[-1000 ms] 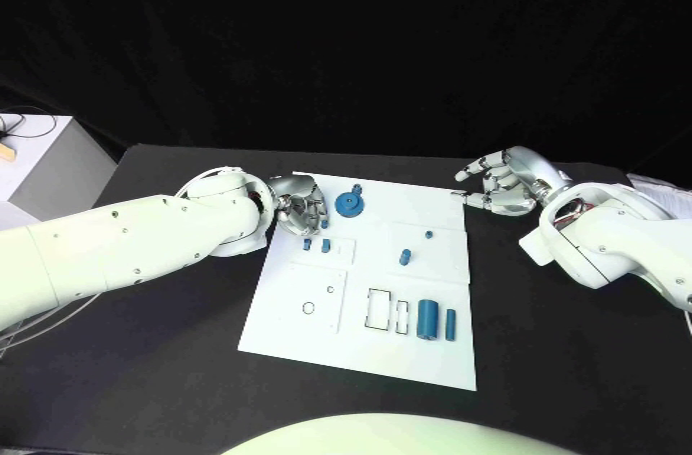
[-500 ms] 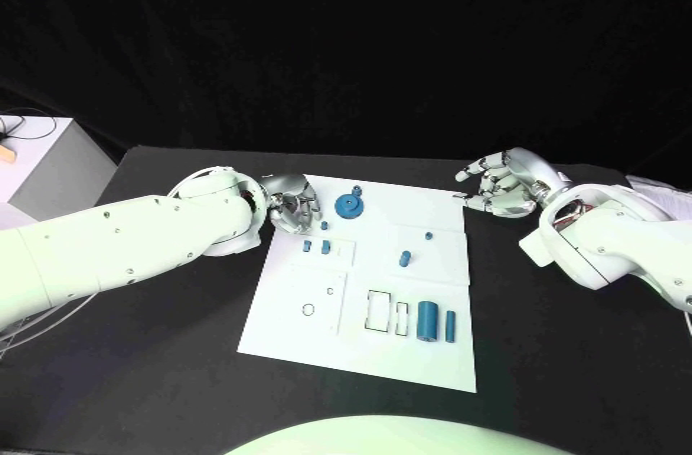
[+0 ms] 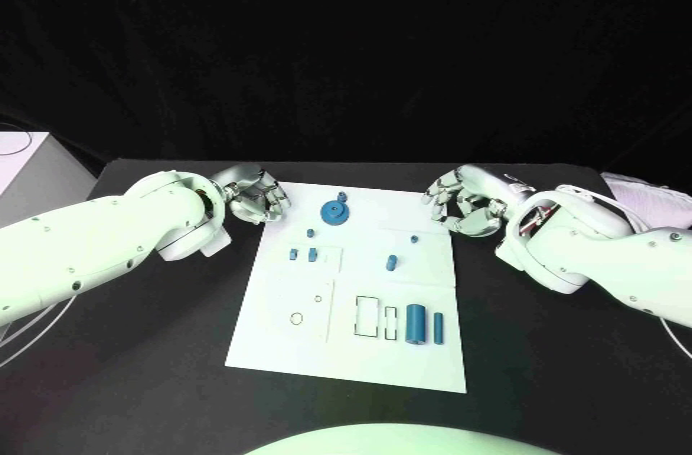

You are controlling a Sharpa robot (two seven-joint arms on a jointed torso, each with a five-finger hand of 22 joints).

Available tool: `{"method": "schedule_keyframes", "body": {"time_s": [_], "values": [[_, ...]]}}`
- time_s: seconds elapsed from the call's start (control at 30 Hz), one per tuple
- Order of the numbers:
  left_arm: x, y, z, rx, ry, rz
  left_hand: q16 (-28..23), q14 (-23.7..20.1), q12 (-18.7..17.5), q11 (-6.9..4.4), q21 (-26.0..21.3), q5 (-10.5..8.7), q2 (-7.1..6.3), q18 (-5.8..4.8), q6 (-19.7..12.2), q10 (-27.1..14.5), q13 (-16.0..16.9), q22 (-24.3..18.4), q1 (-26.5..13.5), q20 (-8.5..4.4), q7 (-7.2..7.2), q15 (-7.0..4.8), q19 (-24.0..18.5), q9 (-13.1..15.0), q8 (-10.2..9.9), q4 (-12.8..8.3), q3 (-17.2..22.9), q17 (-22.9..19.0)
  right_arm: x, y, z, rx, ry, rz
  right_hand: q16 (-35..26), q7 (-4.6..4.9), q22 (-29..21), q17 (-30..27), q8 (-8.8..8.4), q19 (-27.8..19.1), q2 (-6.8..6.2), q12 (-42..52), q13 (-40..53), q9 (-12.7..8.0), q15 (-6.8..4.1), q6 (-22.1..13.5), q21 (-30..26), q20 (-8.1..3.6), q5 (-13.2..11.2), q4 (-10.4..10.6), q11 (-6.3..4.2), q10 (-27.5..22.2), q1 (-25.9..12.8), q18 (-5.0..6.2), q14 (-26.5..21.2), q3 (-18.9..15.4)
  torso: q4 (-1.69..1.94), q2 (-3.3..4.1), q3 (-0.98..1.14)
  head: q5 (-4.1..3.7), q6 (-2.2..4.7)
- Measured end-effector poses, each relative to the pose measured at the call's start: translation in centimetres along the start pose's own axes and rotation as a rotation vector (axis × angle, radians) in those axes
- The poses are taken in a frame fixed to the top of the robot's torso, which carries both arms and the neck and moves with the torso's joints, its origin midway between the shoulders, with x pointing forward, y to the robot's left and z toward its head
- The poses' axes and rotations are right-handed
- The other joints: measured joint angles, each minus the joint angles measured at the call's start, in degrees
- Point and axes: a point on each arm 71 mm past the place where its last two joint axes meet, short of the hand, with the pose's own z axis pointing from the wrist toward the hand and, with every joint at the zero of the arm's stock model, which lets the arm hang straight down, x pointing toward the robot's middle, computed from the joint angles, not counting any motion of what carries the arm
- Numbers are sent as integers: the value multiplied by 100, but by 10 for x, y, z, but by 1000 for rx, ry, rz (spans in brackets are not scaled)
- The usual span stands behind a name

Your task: Assemble the parts on the task board

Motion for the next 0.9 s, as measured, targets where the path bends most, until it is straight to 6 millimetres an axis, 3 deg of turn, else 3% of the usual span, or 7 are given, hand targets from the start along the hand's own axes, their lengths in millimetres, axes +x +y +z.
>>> {"method": "schedule_keyframes", "body": {"time_s": [0.17, 0.37, 0.57, 0.9], "values": [[0, -6, -10, 73, 21, -238, -732, -605, -182, 81, -472, 0, -59, 0, 0, -265, -160, -235, -148, 112, 0, 113, -522, 21, -27, 32, -164, -389, 15, 9, 1, -57, 38, -142, 0, -9, 12, 30, 0, 54, -47, -163, -215, 0, 7, 31, 52, -10, -24, -37, -3, 53, -47, 1, 54, 37, 6, 1, -9, -133, 35], [1, -15, -21, 171, 56, -462, -1541, -996, -509, 151, -1228, 0, -27, 1, 26, -121, -391, -663, -236, 284, -26, 249, -855, 78, -27, 24, -422, -823, 29, 14, 4, -76, 69, -262, 0, -27, 11, 30, -25, 72, -70, -360, -423, 0, -13, 50, 51, -28, -55, -53, -17, 80, -209, 1, 74, 53, 16, 2, -16, -231, 48], [-1, -19, -27, 239, 58, -602, -1626, -997, -553, 130, -1320, 0, -2, 1, 53, -44, -411, -731, -210, 285, -12, 250, -855, 85, -27, 15, -463, -875, 37, 17, 8, -71, 79, -339, 0, -28, 11, 30, -47, 92, -68, -472, -558, 0, 7, 51, 51, -8, -56, -62, 3, 100, -257, 1, 94, 62, 23, 5, -16, -256, 55], [-4, -21, -30, 274, 40, -691, -1626, -997, -603, 150, -1347, 0, 21, 0, 74, -24, -416, -748, -233, 285, 8, 250, -855, 84, -27, 25, -485, -887, 46, 22, 15, -61, 87, -392, 33, -27, 10, 55, -47, 134, -33, -514, -658, 7, 26, 155, 104, -8, -56, -93, 15, 179, -292, 1, 113, 93, 23, 11, -17, -257, 37]]}}
